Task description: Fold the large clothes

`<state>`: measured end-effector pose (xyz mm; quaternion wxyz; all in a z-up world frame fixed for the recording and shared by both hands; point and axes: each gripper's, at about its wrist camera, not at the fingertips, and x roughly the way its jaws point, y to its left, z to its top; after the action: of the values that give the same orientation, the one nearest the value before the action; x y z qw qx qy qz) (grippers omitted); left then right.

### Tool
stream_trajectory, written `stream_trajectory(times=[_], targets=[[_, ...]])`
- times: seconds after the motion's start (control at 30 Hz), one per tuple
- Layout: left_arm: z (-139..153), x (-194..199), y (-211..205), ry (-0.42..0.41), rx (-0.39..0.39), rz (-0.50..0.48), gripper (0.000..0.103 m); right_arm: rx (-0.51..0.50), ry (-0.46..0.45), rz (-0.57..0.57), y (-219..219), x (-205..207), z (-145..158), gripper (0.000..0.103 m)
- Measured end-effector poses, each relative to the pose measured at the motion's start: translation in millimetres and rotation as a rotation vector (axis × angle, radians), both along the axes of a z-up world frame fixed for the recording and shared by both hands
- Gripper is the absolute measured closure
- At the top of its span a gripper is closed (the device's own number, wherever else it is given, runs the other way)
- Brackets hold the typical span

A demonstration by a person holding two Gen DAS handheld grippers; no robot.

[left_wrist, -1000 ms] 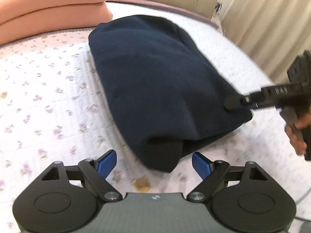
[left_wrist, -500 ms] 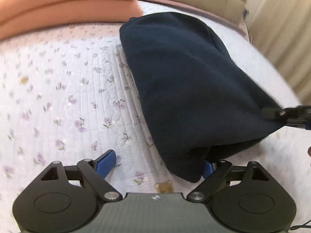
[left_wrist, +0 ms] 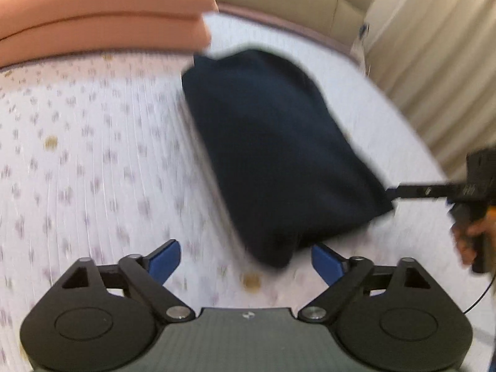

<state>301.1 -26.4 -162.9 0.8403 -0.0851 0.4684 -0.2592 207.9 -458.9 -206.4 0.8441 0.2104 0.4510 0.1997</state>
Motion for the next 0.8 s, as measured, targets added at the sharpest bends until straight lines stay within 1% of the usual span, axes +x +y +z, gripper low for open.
stream_trajectory(times=[0.1,0.13,0.2,0.23,0.27,0.3,0.33,0.37,0.4,0.43,0.47,0.5,0.53,0.57,0.6,0.63,0.67,0.7,0.73,0.77,0.8], targets=[[10,37,2,0.019,-0.058,0.036,0.004,-0.015,-0.042,-0.053,-4,28,9,0.000],[10,51,2,0.036,-0.062,0.049,0.004,-0.029,-0.043,-0.075,-3,38,10,0.000],[8,75,-4,0.067,-0.026,0.079,0.004,-0.068,-0.031,-0.116,1,55,12,0.000],[8,85,-8,0.064,0.006,0.088,0.004,-0.080,-0.031,-0.119,5,68,7,0.000],[9,92,-13,0.050,0.035,0.091,0.004,-0.105,-0.038,-0.114,13,77,8,0.000],[9,91,-16,0.038,0.053,0.088,0.004,-0.130,-0.053,-0.099,19,84,11,0.000],[9,96,-22,0.033,0.064,0.079,0.004,-0.173,-0.074,-0.073,33,92,14,0.000],[7,101,-29,0.032,0.060,0.068,0.004,-0.232,-0.103,-0.043,48,100,15,0.000],[7,103,-36,0.034,0.049,0.058,0.004,-0.265,-0.122,-0.024,58,102,15,0.000],[0,110,-44,0.042,0.039,0.045,0.004,-0.300,-0.136,0.005,69,109,11,0.000],[-7,114,-53,0.062,0.045,0.031,0.003,-0.330,-0.131,0.029,75,113,5,0.000],[-19,118,-59,0.081,0.060,0.028,0.002,-0.371,-0.111,0.054,78,120,-8,0.000],[-26,117,-63,0.096,0.067,0.029,0.000,-0.435,-0.093,0.082,81,126,-21,0.000],[-30,114,-64,0.096,0.055,0.028,0.000,-0.492,-0.096,0.097,77,128,-35,0.000],[-33,109,-61,0.089,0.027,0.028,0.000,-0.488,-0.105,0.097,67,126,-41,0.000],[-35,106,-57,0.089,0.010,0.034,0.000,-0.439,-0.093,0.067,50,122,-45,0.000],[-35,105,-53,0.097,-0.007,0.039,0.000,-0.405,-0.054,0.012,31,120,-48,0.000],[-34,104,-49,0.110,-0.025,0.046,0.000,-0.356,-0.026,0.000,16,118,-50,0.000],[-33,104,-47,0.118,-0.022,0.059,0.000,-0.396,0.016,-0.043,7,117,-52,0.000],[-30,104,-47,0.114,-0.009,0.063,0.000,-0.456,0.029,-0.053,1,114,-53,0.000],[-27,103,-49,0.102,0.004,0.059,0.000,-0.442,0.026,-0.047,-3,112,-52,0.000]])
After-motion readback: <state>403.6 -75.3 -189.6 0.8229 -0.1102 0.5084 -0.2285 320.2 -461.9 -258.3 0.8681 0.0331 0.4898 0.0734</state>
